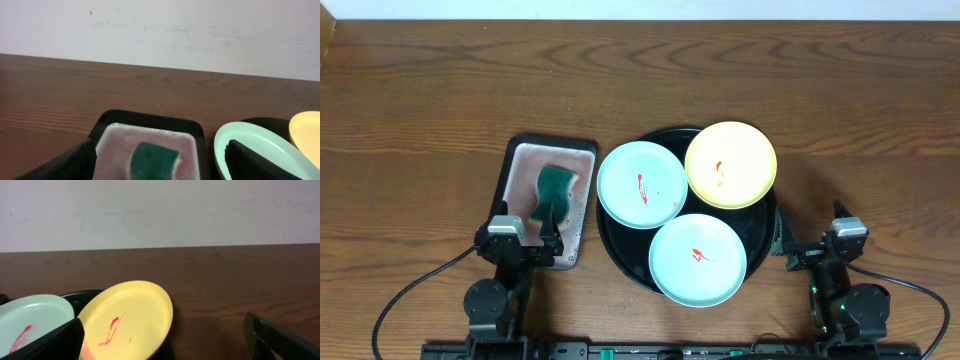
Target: Clean dirty plates on tray and stack at the side
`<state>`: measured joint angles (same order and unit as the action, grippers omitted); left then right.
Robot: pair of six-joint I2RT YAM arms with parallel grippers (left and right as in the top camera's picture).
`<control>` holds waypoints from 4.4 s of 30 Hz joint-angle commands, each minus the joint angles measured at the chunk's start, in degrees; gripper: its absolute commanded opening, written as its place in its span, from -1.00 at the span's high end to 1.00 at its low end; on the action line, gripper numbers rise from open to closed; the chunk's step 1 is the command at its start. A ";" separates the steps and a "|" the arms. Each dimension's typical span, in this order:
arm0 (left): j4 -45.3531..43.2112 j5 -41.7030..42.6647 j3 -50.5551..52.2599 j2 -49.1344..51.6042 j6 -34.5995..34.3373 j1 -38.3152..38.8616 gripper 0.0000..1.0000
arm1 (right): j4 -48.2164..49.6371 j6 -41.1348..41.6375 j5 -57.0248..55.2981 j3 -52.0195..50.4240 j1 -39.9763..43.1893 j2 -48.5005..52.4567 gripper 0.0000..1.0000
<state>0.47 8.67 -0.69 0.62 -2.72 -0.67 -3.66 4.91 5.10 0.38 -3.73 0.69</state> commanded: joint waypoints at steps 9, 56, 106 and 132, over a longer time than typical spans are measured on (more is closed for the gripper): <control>2.71 1.33 0.44 -0.39 0.74 -0.28 -0.65 | -0.24 -0.72 -0.37 -0.07 -0.50 -0.20 -0.98; 2.71 1.33 0.44 -0.39 0.74 -0.28 -0.65 | -0.24 -0.72 -0.37 -0.07 -0.50 -0.20 -0.99; 56.85 1.73 -52.04 49.46 -5.09 -0.28 -0.66 | -34.03 -0.22 14.93 38.10 -0.50 40.48 -0.98; 34.88 -6.29 -52.04 84.70 1.66 5.03 -0.37 | -31.69 -2.45 20.04 38.10 -1.40 50.34 -0.97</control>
<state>35.90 5.30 -51.48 81.97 -1.87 3.62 -35.70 3.57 24.32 37.69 -4.23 50.37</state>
